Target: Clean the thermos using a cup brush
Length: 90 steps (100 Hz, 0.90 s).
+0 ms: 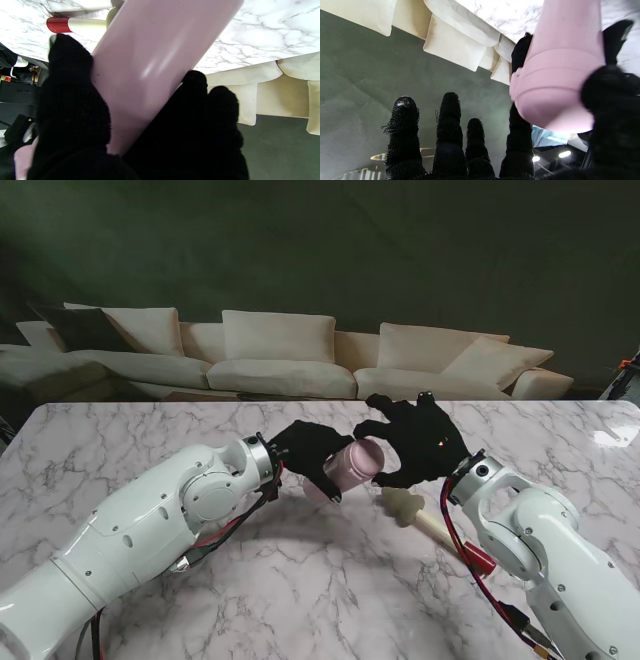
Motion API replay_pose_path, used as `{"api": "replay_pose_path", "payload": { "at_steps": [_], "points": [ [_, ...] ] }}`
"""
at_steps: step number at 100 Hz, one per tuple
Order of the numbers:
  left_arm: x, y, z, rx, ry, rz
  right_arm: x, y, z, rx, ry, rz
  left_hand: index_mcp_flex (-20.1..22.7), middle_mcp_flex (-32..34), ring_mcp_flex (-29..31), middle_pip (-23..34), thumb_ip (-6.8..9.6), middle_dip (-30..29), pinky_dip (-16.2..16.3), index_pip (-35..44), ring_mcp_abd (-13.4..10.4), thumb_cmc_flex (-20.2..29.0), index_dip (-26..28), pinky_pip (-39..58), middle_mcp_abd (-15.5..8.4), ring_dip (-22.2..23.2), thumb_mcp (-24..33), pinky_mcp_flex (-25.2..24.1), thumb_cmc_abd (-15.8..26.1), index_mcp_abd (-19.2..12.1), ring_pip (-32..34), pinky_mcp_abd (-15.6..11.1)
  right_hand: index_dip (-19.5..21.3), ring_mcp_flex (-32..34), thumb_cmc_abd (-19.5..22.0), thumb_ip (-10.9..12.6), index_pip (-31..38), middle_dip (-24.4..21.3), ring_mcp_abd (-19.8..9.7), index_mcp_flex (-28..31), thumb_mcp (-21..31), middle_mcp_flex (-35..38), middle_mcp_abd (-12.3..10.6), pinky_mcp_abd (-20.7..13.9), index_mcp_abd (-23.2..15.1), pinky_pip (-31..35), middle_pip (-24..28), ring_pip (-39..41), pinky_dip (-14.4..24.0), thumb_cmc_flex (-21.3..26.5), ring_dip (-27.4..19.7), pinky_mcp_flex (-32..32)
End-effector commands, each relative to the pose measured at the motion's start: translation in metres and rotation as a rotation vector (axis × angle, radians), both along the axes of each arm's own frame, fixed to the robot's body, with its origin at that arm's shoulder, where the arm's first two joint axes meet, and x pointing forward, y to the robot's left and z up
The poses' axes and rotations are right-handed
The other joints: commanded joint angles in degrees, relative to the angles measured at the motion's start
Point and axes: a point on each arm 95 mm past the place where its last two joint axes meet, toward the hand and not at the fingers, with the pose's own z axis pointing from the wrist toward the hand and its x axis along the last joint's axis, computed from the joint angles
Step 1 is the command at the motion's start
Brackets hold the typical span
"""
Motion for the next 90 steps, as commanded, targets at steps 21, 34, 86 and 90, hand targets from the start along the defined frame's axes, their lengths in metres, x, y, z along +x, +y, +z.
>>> {"api": "replay_pose_path", "payload": {
  "at_steps": [21,34,86,90],
  "points": [
    [0.0,-0.007,0.006,-0.005,-0.002,-0.01,0.003,0.014,-0.018,0.115,-0.025,-0.062,5.32,2.12,2.41,5.1,6.4,2.07,0.26,8.49,0.05,19.18,3.07,2.33,-4.19,0.61,21.44,0.18,22.17,-13.09,2.05,-3.96,3.39,4.63,10.4,0.53,14.97,2.75,-0.76,28.63,-4.19,14.31,-1.67,3.49,3.05,1.24,4.77,5.78,0.78,-12.01,2.96,-1.05],
    [0.0,-0.007,0.005,-0.003,0.0,-0.009,0.002,0.019,-0.022,0.161,-0.003,-0.079,5.33,2.14,2.42,5.12,6.41,2.07,0.28,8.48,0.07,19.17,3.07,2.38,-4.19,0.61,21.44,0.25,22.19,-13.15,2.06,-3.95,-0.74,4.36,14.0,0.29,7.41,3.25,-0.74,21.17,0.04,15.44,-1.29,4.13,9.42,0.92,4.8,6.22,0.66,-22.29,3.3,-1.3],
    [0.001,-0.004,0.006,0.0,-0.005,-0.003,-0.017,0.009,-0.005,0.177,0.138,-0.051,5.27,2.12,2.41,5.13,6.43,2.05,0.3,8.48,0.03,19.19,3.09,2.39,-4.17,0.62,21.44,0.18,22.23,-13.17,2.1,-3.93,-13.48,7.1,3.39,3.64,-8.46,2.66,-0.06,-11.94,-2.59,-2.66,4.59,-8.4,23.75,7.88,7.87,7.02,-6.38,-1.4,2.8,13.9],
    [0.001,-0.004,0.006,0.0,-0.004,-0.003,-0.016,0.01,-0.006,0.183,0.156,-0.053,5.31,2.13,2.42,5.14,6.42,2.05,0.3,8.5,0.02,19.17,3.1,2.39,-4.16,0.62,21.42,0.18,22.17,-13.15,2.1,-3.93,-11.07,10.14,3.5,3.7,-6.03,3.87,-0.86,-11.85,-2.82,-1.01,4.28,-9.56,22.55,10.82,10.93,12.49,-4.6,-1.18,6.12,18.14]
  ]
}}
